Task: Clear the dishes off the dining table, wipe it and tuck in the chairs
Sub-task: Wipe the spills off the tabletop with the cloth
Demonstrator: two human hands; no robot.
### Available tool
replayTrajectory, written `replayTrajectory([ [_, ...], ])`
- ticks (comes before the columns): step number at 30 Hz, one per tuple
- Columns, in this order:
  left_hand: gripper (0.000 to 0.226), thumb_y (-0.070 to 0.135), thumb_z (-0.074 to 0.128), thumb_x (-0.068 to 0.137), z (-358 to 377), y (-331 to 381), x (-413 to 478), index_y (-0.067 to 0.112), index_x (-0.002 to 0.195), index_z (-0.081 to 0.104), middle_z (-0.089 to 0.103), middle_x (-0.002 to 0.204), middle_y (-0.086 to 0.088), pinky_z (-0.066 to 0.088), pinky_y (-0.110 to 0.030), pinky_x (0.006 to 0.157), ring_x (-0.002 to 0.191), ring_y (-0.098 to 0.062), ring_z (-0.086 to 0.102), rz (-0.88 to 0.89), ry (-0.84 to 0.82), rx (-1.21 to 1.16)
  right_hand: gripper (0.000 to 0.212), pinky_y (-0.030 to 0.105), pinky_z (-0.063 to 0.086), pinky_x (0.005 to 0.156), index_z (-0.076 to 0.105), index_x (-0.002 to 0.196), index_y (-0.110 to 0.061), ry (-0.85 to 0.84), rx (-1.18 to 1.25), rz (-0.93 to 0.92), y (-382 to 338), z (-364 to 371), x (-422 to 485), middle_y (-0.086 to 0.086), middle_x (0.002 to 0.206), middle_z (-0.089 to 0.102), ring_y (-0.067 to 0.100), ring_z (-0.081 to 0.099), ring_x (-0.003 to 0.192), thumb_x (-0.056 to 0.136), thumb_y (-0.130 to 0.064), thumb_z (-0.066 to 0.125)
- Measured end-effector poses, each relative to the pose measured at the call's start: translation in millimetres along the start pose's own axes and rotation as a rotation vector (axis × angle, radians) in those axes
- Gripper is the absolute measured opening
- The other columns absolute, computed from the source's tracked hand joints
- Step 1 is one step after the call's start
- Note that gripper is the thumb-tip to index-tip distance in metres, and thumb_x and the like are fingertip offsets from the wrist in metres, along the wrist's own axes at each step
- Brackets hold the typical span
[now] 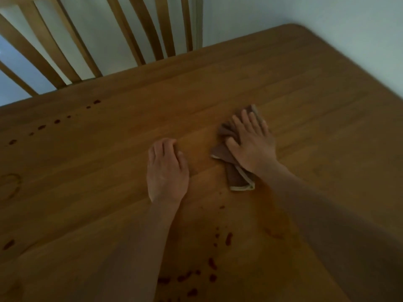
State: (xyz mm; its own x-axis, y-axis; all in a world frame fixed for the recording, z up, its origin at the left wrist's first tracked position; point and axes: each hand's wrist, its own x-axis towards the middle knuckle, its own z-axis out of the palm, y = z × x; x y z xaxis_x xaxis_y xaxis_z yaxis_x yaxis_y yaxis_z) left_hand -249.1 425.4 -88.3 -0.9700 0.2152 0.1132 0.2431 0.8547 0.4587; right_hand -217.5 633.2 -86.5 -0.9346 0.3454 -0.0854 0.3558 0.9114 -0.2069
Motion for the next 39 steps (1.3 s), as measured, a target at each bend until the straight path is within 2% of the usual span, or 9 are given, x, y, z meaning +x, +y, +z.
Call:
replayTrajectory([
  [5, 0.035, 0.03, 0.041, 0.101, -1.4, 2.3, -0.7, 0.013, 0.131, 0.049, 0.04, 0.138, -0.005, 0.038, -0.039, 0.108, 0.132, -0.023, 0.033, -0.013, -0.056, 0.058, 0.087, 0.04, 0.007, 0.122, 0.028, 0.153, -0.027, 0.092, 0.041, 0.237, 99.4, -20.6, -53.9, 0.003, 0.164, 0.018, 0.021, 0.013, 0.151, 0.076, -0.062, 0.014],
  [10, 0.037, 0.029, 0.04, 0.101, -0.3, 6.4, -2.2, 0.012, 0.132, 0.048, 0.04, 0.137, -0.007, 0.038, -0.04, 0.108, 0.132, -0.024, 0.034, -0.019, -0.058, 0.088, 0.07, 0.048, 0.014, 0.119, 0.04, 0.146, -0.029, 0.17, 0.068, 0.503, 153.8, -31.1, -105.6, 0.006, 0.16, 0.027, 0.029, 0.02, 0.148, 0.085, -0.061, 0.03],
  [14, 0.037, 0.03, 0.039, 0.101, 1.4, 6.0, -1.1, 0.013, 0.133, 0.046, 0.038, 0.137, -0.006, 0.04, -0.041, 0.106, 0.132, -0.024, 0.032, -0.031, -0.06, 0.089, 0.063, 0.043, 0.002, 0.122, 0.032, 0.15, -0.015, 0.2, 0.115, 0.632, 140.8, -33.8, -75.6, 0.007, 0.164, 0.016, 0.024, 0.006, 0.151, 0.096, -0.047, 0.042],
  [18, 0.036, 0.029, 0.04, 0.101, 3.9, 3.9, 0.1, 0.012, 0.132, 0.046, 0.039, 0.137, -0.008, 0.038, -0.039, 0.107, 0.13, -0.025, 0.034, -0.02, -0.047, 0.108, 0.069, 0.041, -0.002, 0.122, 0.022, 0.155, -0.014, 0.153, 0.084, 0.588, 113.3, -31.4, -13.8, 0.009, 0.165, 0.008, 0.024, -0.001, 0.152, 0.097, -0.051, 0.035],
  [21, 0.035, 0.029, 0.041, 0.1, 5.3, 2.1, 0.4, 0.011, 0.13, 0.047, 0.041, 0.136, -0.009, 0.038, -0.04, 0.108, 0.13, -0.026, 0.036, 0.003, -0.033, 0.116, 0.069, 0.042, -0.003, 0.122, 0.024, 0.154, -0.017, 0.132, 0.082, 0.499, 77.3, -26.3, 33.2, 0.008, 0.165, 0.008, 0.023, 0.0, 0.152, 0.095, -0.051, 0.033],
  [26, 0.034, 0.027, 0.045, 0.099, 7.2, -0.4, 1.0, 0.011, 0.128, 0.05, 0.045, 0.133, -0.009, 0.037, -0.039, 0.109, 0.128, -0.026, 0.04, 0.027, 0.004, 0.111, 0.071, 0.046, -0.001, 0.121, 0.023, 0.155, -0.021, 0.088, 0.044, 0.235, -16.0, -8.8, 88.2, 0.006, 0.165, 0.009, 0.024, 0.004, 0.152, 0.094, -0.056, 0.032],
  [30, 0.033, 0.024, 0.049, 0.096, 6.9, -2.0, 1.4, 0.01, 0.125, 0.052, 0.048, 0.131, -0.01, 0.038, -0.039, 0.107, 0.127, -0.027, 0.042, 0.034, 0.02, 0.074, 0.075, 0.047, -0.005, 0.121, 0.015, 0.157, -0.023, -0.013, 0.036, -0.023, -81.5, 6.9, 92.0, 0.004, 0.166, 0.002, 0.025, -0.003, 0.152, 0.093, -0.061, 0.027],
  [34, 0.033, 0.025, 0.049, 0.096, 5.1, -2.3, 0.6, 0.01, 0.125, 0.052, 0.047, 0.131, -0.01, 0.038, -0.037, 0.104, 0.125, -0.027, 0.042, 0.048, 0.016, 0.055, 0.067, 0.043, -0.004, 0.122, 0.018, 0.157, -0.026, -0.02, 0.074, -0.108, -64.4, 5.9, 75.4, 0.0, 0.166, 0.005, 0.02, 0.0, 0.152, 0.096, -0.053, 0.026],
  [39, 0.034, 0.027, 0.046, 0.099, 2.3, -0.8, 0.1, 0.009, 0.126, 0.052, 0.045, 0.133, -0.013, 0.034, -0.038, 0.106, 0.125, -0.029, 0.04, 0.058, 0.005, 0.07, 0.065, 0.041, -0.004, 0.122, 0.019, 0.156, -0.03, 0.027, 0.071, 0.058, 21.0, -8.9, 29.2, -0.004, 0.165, 0.006, 0.015, 0.0, 0.152, 0.096, -0.052, 0.026],
])
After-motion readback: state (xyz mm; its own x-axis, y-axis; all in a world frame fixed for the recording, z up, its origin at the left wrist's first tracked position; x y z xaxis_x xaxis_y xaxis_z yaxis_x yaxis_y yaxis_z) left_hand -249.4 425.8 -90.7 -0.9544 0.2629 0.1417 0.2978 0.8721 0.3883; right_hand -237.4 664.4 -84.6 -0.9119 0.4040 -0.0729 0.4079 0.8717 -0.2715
